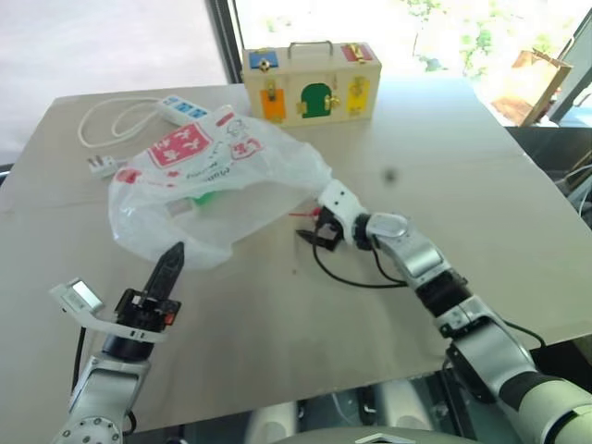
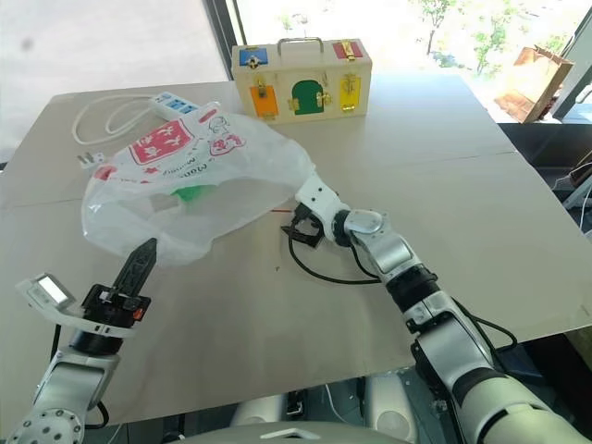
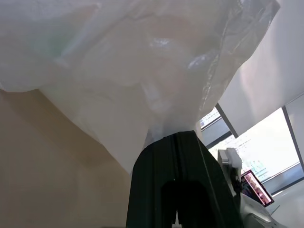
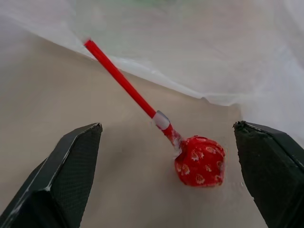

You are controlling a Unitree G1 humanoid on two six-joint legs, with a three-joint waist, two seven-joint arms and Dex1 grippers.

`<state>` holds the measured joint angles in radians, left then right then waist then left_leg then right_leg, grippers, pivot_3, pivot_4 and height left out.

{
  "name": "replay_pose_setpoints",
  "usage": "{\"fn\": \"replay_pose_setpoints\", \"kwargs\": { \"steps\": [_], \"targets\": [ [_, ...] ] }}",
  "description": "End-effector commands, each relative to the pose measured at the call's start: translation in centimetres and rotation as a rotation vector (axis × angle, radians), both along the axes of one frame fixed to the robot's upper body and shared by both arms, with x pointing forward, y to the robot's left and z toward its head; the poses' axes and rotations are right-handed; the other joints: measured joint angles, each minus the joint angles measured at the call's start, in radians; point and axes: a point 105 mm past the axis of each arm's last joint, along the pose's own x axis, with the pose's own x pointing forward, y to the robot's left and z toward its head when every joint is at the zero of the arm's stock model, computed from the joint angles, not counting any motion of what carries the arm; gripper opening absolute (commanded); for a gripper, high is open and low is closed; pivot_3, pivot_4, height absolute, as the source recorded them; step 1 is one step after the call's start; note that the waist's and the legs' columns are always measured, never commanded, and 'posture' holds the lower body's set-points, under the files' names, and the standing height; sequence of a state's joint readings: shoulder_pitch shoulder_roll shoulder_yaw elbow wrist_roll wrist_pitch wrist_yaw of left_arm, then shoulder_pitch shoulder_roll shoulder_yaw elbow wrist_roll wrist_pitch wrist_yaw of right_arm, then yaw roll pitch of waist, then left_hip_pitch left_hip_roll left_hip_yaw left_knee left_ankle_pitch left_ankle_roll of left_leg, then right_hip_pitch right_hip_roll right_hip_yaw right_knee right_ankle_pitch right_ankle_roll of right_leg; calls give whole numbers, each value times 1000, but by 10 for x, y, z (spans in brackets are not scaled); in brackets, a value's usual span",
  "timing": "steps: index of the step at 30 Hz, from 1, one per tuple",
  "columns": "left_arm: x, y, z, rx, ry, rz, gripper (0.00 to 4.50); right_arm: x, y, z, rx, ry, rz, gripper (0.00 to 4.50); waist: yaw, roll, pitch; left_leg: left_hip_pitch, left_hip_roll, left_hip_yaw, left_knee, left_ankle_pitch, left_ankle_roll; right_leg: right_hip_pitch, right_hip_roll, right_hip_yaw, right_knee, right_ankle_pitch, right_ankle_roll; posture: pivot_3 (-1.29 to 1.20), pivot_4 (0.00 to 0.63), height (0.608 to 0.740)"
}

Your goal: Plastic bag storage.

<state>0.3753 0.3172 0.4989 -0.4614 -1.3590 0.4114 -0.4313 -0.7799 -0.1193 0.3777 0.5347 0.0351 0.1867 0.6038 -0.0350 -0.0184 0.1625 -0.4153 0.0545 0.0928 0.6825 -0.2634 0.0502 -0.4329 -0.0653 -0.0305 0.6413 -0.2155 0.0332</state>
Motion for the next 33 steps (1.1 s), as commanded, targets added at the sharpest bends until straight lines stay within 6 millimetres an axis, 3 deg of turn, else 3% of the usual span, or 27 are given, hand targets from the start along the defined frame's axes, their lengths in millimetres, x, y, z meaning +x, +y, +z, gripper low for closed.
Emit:
{"fn": "replay_pose_setpoints", "kwargs": {
  "steps": [1,2,7,10,15,17,18,20,21,22,24,29,33],
  "targets": [
    [-3,-1,9,20,-34,3,0,12,-6,16,40,-63,-44,3517,0,0,0,0,0,0,0,0,0,0,0,0,0,0,0,0,150,740],
    [-3,-1,10,20,-35,4,0,11,-7,16,37,-61,-32,3228,0,0,0,0,0,0,0,0,-1,0,0,0,0,0,0,0,150,740],
    [-5,-3,8,18,-34,11,0,-8,-8,23,1,-17,114,815,-1,0,0,0,1,0,0,0,0,0,0,0,0,0,0,0,150,740],
    [-6,-4,5,14,-31,16,0,-23,-5,29,-14,14,210,728,-1,0,0,0,1,-1,0,0,1,0,0,0,0,0,0,0,150,740],
    [-7,-7,6,14,-41,9,0,-75,7,37,-36,165,513,728,0,0,0,0,1,-1,0,-1,1,0,0,-1,0,0,0,0,150,740],
    [-8,-7,7,13,-44,10,0,-85,11,36,-61,183,569,728,0,0,0,0,1,-1,0,-1,1,0,-1,-1,0,0,0,0,150,740],
    [-9,-8,7,13,-45,11,0,-84,17,37,-62,168,562,728,0,0,0,0,1,-1,0,-1,1,0,-1,-1,0,0,0,0,150,740],
    [-10,-8,7,13,-46,10,0,-62,39,47,-21,75,444,728,-8,0,0,0,1,-1,0,-1,1,0,-1,-1,0,0,0,0,150,740],
    [-10,-9,7,12,-45,10,0,-38,53,65,25,-67,298,728,-9,0,0,1,1,0,0,-1,1,0,-1,-1,0,0,0,0,150,740],
    [-10,-10,6,11,-44,10,0,-23,64,85,103,-154,188,1228,-14,0,0,1,1,0,0,-1,1,-1,-1,-1,0,0,0,0,150,740],
    [-10,-12,7,10,-46,9,0,-16,79,113,278,-166,114,2205,-15,1,1,-2,1,1,0,1,-2,-5,2,0,1,2,-4,0,150,740],
    [-11,-15,11,3,-57,11,0,-9,66,118,334,-178,82,4455,18,-5,-3,-4,2,-2,-4,4,-6,-6,0,-3,0,3,-5,0,150,740],
    [-12,-15,7,3,-43,10,0,-13,46,109,310,-172,117,4455,20,-7,-4,-7,-1,0,-4,2,-4,-6,-5,-3,-3,3,-4,0,150,740]
  ]
}}
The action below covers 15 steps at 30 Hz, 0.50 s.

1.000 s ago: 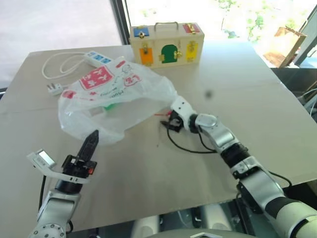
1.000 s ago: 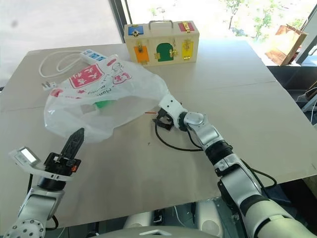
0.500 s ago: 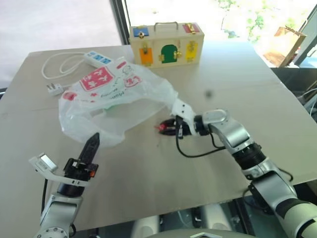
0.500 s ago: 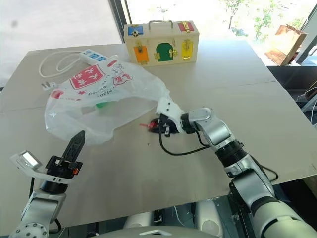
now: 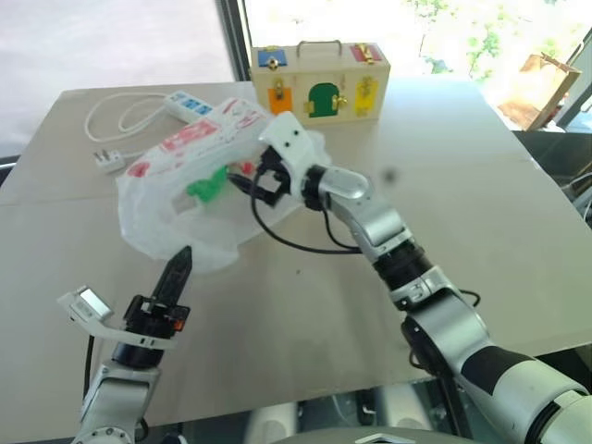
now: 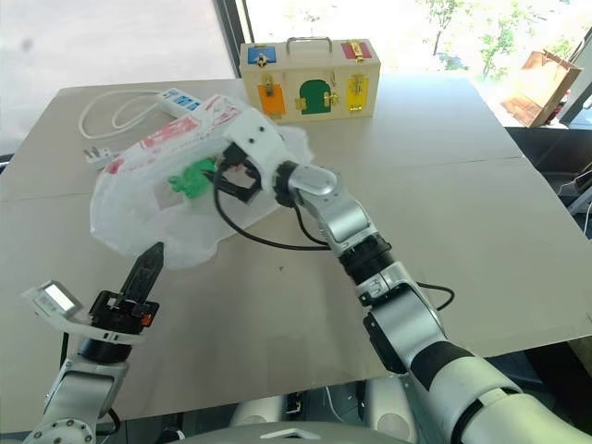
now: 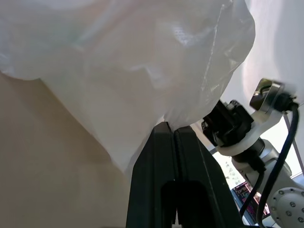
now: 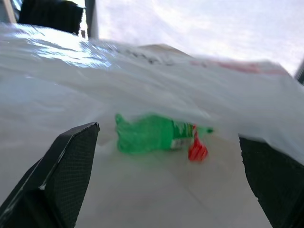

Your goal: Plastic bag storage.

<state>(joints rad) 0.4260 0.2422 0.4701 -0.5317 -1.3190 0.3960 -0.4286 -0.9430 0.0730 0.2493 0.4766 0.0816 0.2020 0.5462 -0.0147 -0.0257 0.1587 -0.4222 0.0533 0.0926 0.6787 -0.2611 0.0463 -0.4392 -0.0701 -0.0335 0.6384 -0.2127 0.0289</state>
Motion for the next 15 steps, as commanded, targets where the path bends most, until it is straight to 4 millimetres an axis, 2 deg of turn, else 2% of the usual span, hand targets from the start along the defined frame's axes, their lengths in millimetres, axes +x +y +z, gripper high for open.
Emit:
{"fn": "replay_pose_setpoints", "kwargs": {
  "steps": [1,4,6,8,11,15],
  "targets": [
    [-3,-3,10,15,-39,-1,0,-13,-16,7,3,-34,95,4455,-1,0,0,0,0,0,0,0,0,0,0,0,0,0,0,0,150,740],
    [-1,-3,10,14,-38,-5,0,-37,-28,-12,-97,10,262,4455,-2,1,1,0,1,0,0,0,0,0,2,0,0,0,0,0,150,740],
    [3,-5,9,14,-38,-15,0,-56,-48,-38,-239,64,372,4455,-2,1,1,1,1,0,0,0,1,0,4,0,0,0,1,0,150,740],
    [5,-6,9,14,-39,-21,0,-64,-60,-47,-294,86,406,4455,-1,1,1,2,2,0,0,-2,4,0,5,0,1,0,0,0,150,740],
    [6,-7,10,14,-42,-25,0,-48,-77,-32,-241,33,305,4455,-7,2,1,4,1,2,0,-2,4,1,6,2,2,0,0,0,150,740],
    [5,-7,8,21,-29,-38,0,-4,-104,-5,-186,-95,46,4455,-6,2,1,6,2,4,0,-1,3,1,7,5,3,0,0,0,150,740]
  ]
}}
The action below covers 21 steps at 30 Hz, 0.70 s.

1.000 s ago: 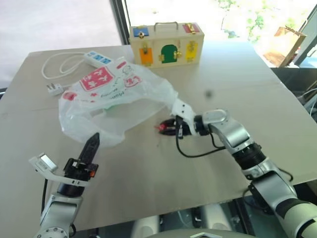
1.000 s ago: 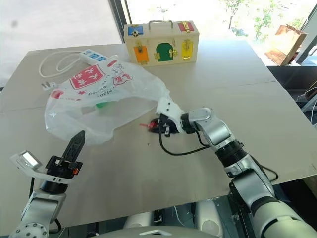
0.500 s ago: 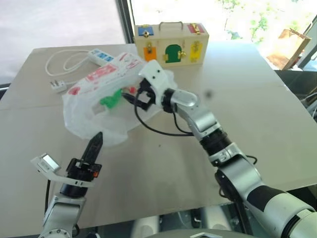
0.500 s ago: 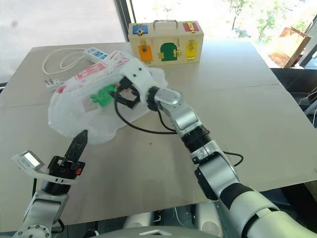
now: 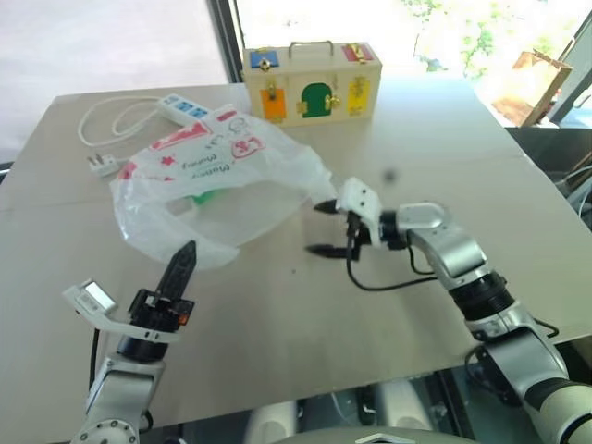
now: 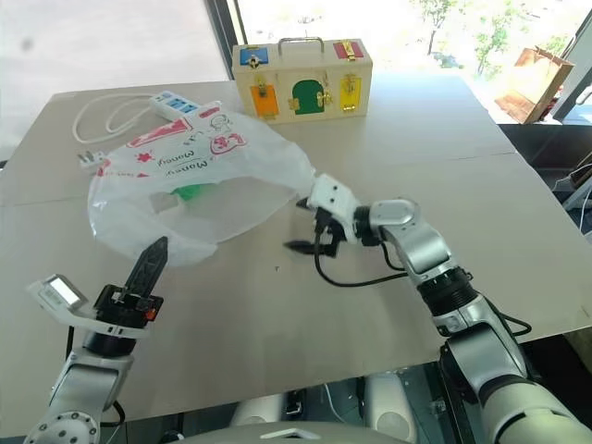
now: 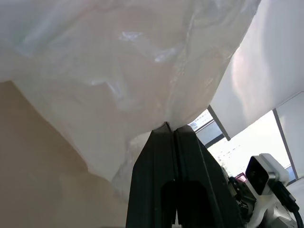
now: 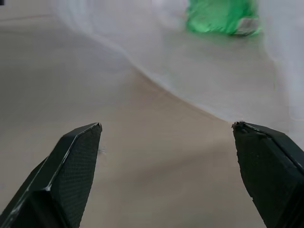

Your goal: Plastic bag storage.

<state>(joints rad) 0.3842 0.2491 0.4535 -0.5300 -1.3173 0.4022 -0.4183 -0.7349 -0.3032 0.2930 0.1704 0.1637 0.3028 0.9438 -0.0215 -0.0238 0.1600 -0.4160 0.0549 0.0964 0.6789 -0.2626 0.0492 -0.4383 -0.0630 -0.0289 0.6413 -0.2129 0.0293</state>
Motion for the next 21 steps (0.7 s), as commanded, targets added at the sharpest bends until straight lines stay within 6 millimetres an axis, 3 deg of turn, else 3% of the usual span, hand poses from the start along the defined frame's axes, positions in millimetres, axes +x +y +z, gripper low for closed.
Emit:
{"fn": "replay_pose_setpoints", "kwargs": {
  "steps": [1,10,15,18,21],
  "targets": [
    [-3,-1,3,21,-6,-13,0,30,-17,37,86,-155,-161,4455,1,0,0,0,0,0,0,0,0,0,0,0,0,0,0,0,150,740],
    [2,-4,5,26,-13,-29,0,37,18,6,50,-110,-176,4455,3,0,0,0,1,1,0,1,-2,0,1,1,0,0,0,0,150,740],
    [2,-4,6,31,-17,-24,0,66,7,2,64,-78,-392,4455,7,0,0,-1,0,1,0,2,-4,0,-1,1,0,0,0,0,150,740],
    [1,-3,6,32,-18,-20,0,69,1,11,130,-37,-402,3610,6,0,0,-1,0,1,0,2,-4,0,-1,1,0,0,0,0,150,740],
    [3,-2,6,34,-17,-15,0,65,-11,14,160,36,-377,2249,5,0,0,-1,1,1,0,2,-3,0,0,0,0,0,0,0,150,740]
  ]
}}
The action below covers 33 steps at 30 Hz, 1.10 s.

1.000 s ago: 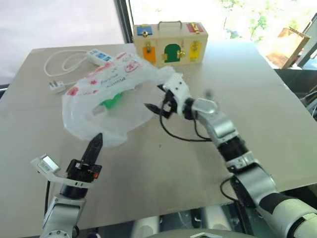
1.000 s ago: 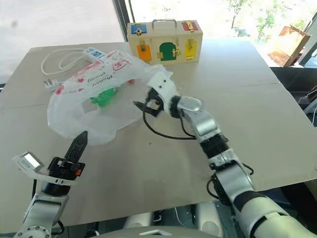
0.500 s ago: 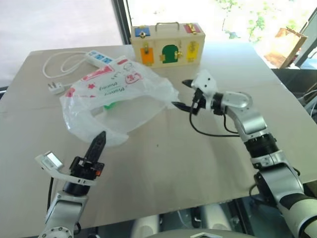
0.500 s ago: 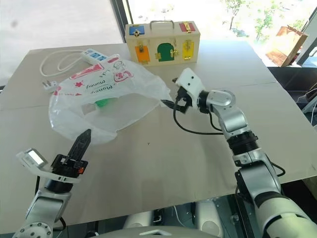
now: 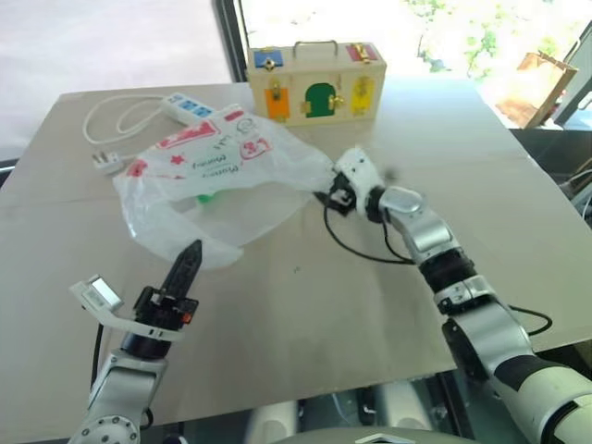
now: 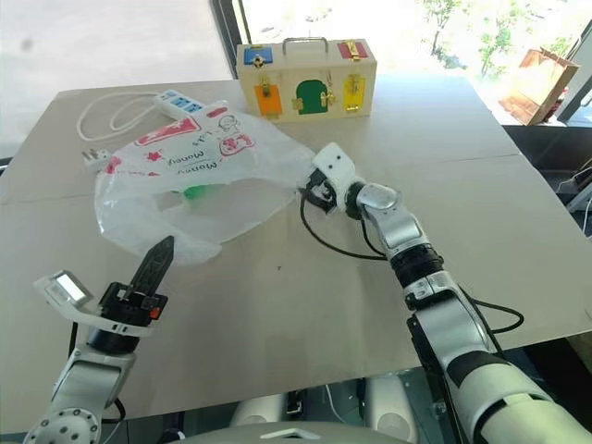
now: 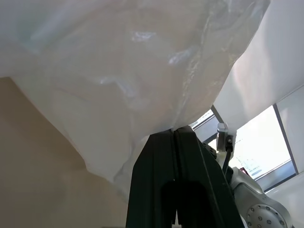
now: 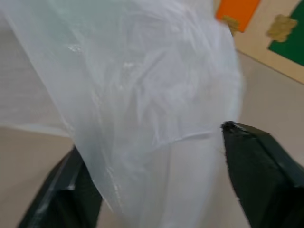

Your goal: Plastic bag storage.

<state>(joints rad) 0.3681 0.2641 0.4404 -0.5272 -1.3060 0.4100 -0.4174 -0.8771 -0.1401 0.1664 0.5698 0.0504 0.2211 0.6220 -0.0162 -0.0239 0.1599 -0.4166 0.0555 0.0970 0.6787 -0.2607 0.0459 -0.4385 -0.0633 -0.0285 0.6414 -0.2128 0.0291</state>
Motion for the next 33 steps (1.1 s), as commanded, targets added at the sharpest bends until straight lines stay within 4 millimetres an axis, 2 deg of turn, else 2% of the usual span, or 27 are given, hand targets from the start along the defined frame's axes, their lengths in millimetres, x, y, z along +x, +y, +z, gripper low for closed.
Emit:
{"fn": "replay_pose_setpoints", "kwargs": {
  "steps": [1,5,8,11,13,16,17,18,21,23,26,28,31,33],
  "targets": [
    [1,4,5,15,-18,9,0,-7,-7,22,75,22,63,1825,0,0,0,0,0,0,0,0,0,0,0,0,0,0,0,0,150,740],
    [7,8,8,28,-25,-1,0,-27,-10,25,162,163,175,60,1,0,0,0,0,0,0,-1,2,0,0,0,0,0,0,0,150,740],
    [18,9,19,59,-51,-39,0,-44,-10,39,254,240,277,60,2,0,0,0,0,-1,0,-1,3,0,0,-1,0,0,0,0,150,740],
    [39,2,44,114,-113,-101,0,-53,-15,69,401,264,353,60,6,0,0,0,0,-2,0,-1,3,0,1,-2,1,0,0,0,150,740],
    [61,-5,79,136,-196,-154,0,-61,-27,108,582,258,451,60,13,0,1,0,-1,-2,0,-1,3,1,0,-2,1,1,2,0,150,740],
    [78,-9,125,142,-296,-200,0,-68,-43,149,760,224,538,60,17,1,4,-3,-1,-2,4,-1,2,2,1,-5,0,2,3,0,150,740],
    [81,-9,146,137,-355,-207,0,-67,-51,164,823,202,550,60,15,1,4,-3,-1,-3,4,-1,2,2,1,-4,0,3,4,0,150,740],
    [86,-2,181,101,-449,-194,0,-65,-64,189,917,155,557,60,14,0,4,-1,-1,-4,4,-1,2,4,1,-4,0,3,4,0,150,740],
    [95,22,265,-11,-652,-151,0,-61,-99,247,1142,32,558,60,24,-4,14,-5,-2,-4,4,1,-2,2,2,-8,0,3,5,0,150,740],
    [98,33,291,-45,-704,-140,0,-59,-110,265,1211,3,557,60,24,-2,14,-17,-2,-6,5,4,-5,-8,3,-10,1,3,5,0,150,740],
    [109,46,313,-67,-722,-105,0,-53,-118,276,1234,-25,505,60,19,-1,13,-15,-4,-3,-6,3,-5,-8,0,-9,-2,2,6,0,150,740],
    [120,50,320,-46,-713,-83,0,-52,-120,277,1197,-54,483,60,12,-2,14,-16,-5,-3,-9,4,-5,-9,0,-11,-4,2,7,0,150,740],
    [134,47,315,-29,-680,-94,0,-51,-123,272,1166,-64,456,60,-4,-1,14,-17,-5,-3,-10,4,-5,-9,-1,-12,-6,2,7,0,150,740],
    [144,42,305,-21,-644,-111,0,-50,-125,268,1164,-63,440,60,-12,-1,14,-17,-5,-2,-10,4,-5,-9,-2,-12,-5,2,7,0,150,740]
  ]
}}
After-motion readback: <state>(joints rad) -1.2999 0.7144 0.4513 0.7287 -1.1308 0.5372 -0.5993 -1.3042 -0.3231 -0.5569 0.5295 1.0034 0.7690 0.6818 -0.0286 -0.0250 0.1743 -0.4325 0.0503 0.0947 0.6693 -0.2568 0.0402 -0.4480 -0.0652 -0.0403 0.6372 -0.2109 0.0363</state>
